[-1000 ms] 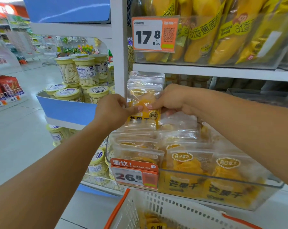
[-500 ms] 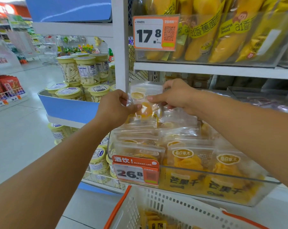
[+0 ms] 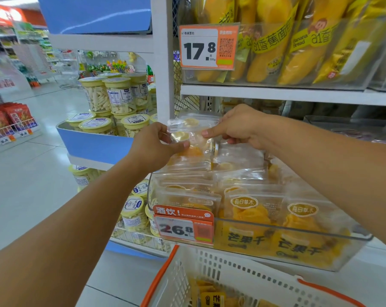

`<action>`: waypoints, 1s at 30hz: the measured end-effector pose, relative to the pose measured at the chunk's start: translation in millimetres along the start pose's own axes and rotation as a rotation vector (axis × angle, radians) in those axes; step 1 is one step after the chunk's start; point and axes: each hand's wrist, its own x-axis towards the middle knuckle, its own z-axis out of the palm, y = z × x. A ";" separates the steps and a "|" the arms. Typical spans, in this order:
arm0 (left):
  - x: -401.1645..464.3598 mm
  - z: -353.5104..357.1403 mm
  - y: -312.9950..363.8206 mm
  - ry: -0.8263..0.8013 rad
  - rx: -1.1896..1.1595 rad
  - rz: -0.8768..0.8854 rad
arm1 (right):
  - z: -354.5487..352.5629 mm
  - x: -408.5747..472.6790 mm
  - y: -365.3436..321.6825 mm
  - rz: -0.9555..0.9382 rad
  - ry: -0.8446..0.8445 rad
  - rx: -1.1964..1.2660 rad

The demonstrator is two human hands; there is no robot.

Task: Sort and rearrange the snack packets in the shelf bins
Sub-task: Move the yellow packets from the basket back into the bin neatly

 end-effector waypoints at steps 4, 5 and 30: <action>-8.8 -3.3 4.2 0.064 0.101 0.010 | -14.6 -42.0 -5.5 -0.113 0.048 -0.252; -13.6 -5.5 6.5 0.089 0.134 0.011 | -17.6 -58.9 -4.3 -0.184 0.101 -0.344; -315.0 242.2 -235.6 -1.110 0.590 -0.566 | 182.9 -259.0 441.3 0.805 -0.373 -0.331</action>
